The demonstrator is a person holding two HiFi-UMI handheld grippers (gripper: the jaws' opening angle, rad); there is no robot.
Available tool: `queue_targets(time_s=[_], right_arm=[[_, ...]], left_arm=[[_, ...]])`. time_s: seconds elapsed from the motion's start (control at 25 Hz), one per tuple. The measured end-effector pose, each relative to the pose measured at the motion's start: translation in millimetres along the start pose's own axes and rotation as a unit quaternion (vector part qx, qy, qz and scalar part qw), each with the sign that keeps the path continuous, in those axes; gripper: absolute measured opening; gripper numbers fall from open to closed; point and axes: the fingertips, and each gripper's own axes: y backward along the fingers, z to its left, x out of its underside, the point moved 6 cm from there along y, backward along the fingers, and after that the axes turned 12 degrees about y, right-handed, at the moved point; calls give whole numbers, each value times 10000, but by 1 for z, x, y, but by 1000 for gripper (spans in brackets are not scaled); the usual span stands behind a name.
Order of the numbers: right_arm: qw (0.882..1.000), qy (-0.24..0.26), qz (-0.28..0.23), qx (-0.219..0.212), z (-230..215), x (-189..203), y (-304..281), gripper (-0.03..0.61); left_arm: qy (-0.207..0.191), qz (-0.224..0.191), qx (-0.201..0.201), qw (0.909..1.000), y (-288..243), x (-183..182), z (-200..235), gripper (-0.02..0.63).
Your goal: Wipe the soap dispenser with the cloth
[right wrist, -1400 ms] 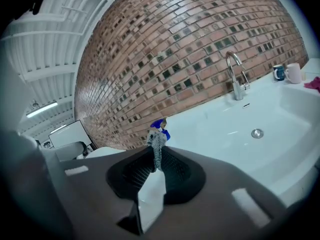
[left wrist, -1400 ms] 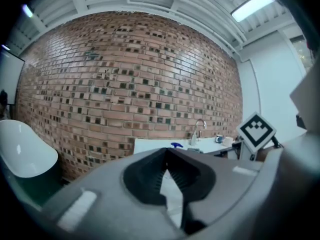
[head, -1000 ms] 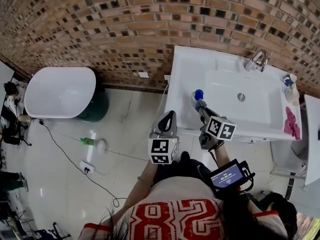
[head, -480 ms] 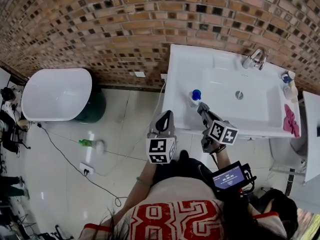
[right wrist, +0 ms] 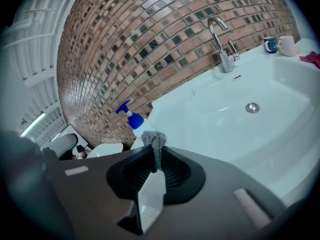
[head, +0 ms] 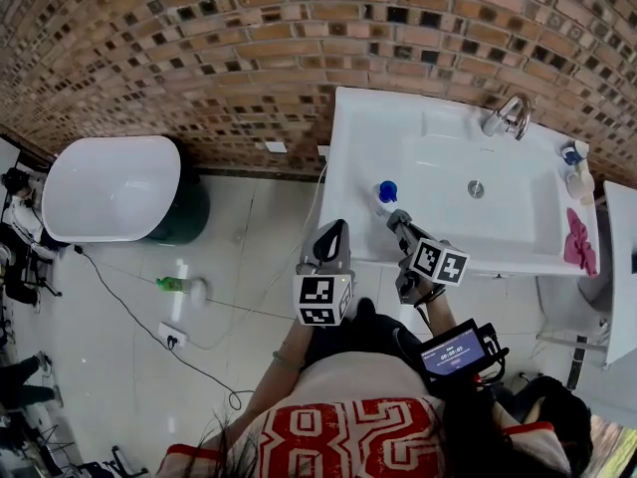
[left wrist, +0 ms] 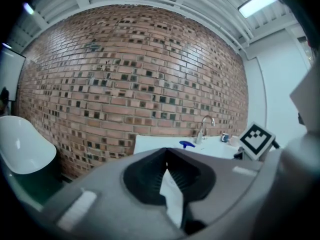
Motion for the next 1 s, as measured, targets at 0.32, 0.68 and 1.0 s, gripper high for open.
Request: queue_targets(time_s=[0.32,0.68,1.0], right_arm=[[9987,-63,454,236,-24,12,-24,49],[9978,-13,538,376,-35,0,-27,49],[9980,466,-309,-281,-3,-76,9,49]], left_arm=[[13,-17,-327,9995,1,-4,16,3],[96,-97,-531,9985,4,-7,26,5],[125,-57,-398,9991,-4,-4,19,3]])
